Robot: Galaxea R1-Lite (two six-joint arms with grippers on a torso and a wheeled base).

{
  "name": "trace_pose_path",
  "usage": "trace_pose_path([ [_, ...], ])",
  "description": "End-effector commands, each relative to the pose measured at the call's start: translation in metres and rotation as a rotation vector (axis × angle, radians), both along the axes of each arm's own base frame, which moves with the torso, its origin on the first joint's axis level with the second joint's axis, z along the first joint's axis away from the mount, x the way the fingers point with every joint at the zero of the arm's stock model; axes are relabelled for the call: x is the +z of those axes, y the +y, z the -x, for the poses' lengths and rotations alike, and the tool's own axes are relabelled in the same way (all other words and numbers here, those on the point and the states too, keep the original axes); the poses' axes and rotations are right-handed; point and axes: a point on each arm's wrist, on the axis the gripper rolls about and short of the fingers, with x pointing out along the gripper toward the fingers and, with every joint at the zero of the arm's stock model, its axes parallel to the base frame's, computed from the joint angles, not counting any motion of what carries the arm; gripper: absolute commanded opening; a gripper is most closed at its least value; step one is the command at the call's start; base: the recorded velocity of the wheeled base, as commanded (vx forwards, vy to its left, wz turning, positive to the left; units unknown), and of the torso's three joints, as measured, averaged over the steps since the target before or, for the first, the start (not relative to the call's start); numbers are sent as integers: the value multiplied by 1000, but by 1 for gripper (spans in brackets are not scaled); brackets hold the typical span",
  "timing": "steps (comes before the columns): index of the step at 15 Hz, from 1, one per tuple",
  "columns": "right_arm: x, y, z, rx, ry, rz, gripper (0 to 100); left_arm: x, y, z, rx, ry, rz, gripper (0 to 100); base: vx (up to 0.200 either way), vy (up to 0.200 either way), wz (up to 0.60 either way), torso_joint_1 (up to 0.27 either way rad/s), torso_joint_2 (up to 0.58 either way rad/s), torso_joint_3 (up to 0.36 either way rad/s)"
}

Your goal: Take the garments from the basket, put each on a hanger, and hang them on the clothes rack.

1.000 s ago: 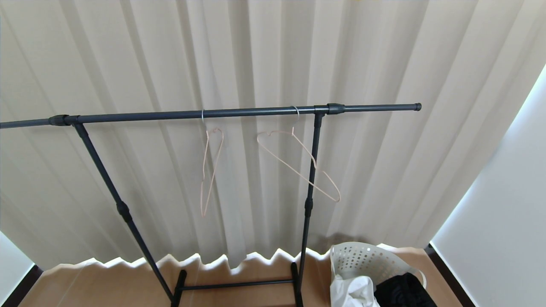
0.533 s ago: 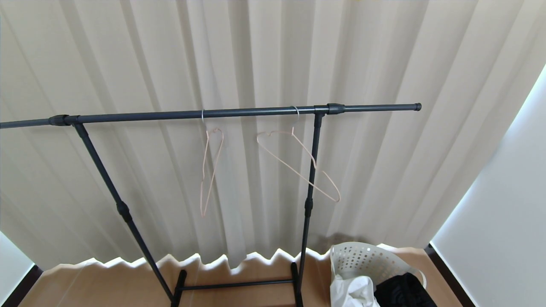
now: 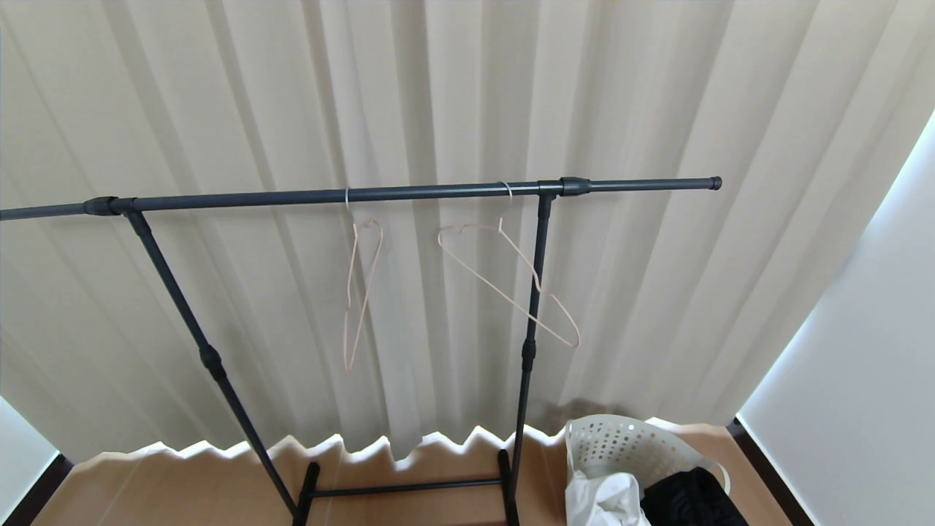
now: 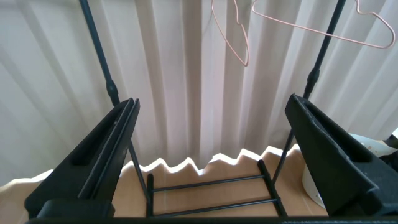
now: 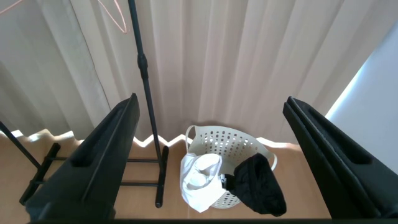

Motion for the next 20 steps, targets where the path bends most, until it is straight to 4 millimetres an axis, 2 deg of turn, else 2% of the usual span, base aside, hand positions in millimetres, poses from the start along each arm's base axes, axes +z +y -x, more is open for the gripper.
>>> trace_pose_path([
  [1, 0, 0, 0, 1, -1, 0, 100, 0, 0, 0, 1, 0, 0, 100, 0, 0, 0, 0, 0, 0],
  [6, 0, 0, 0, 0, 0, -16, 100, 0, 0, 0, 1, -2, 0, 100, 0, 0, 0, -11, 18, 14],
  [20, 0, 0, 0, 1, 0, -19, 100, 0, 0, 0, -1, -2, 0, 100, 0, 0, 0, -149, 338, 186],
])
